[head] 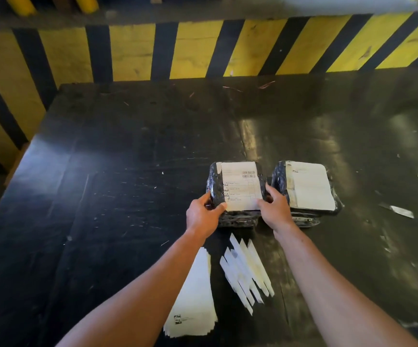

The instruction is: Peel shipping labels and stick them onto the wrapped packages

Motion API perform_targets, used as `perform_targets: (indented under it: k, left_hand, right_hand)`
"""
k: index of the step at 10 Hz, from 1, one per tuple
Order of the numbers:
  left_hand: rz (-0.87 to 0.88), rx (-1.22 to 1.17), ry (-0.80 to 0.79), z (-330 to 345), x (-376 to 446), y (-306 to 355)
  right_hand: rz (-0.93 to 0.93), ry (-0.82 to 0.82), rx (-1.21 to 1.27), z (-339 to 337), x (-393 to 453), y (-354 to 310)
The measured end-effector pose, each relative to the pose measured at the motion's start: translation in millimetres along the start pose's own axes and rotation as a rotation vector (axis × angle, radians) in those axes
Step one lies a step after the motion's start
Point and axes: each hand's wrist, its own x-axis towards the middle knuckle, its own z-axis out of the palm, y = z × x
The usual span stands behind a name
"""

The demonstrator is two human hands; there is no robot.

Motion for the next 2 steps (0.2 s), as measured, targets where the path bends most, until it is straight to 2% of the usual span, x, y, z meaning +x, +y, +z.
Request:
perform_targets:
  k: [2]
  left_hand:
    - [0.014,0.111,0.017,-8.4,0.7,-11.6]
  right_hand:
    - [-0.074,-0.04,-0.151,-11.9,-7.1,8.5]
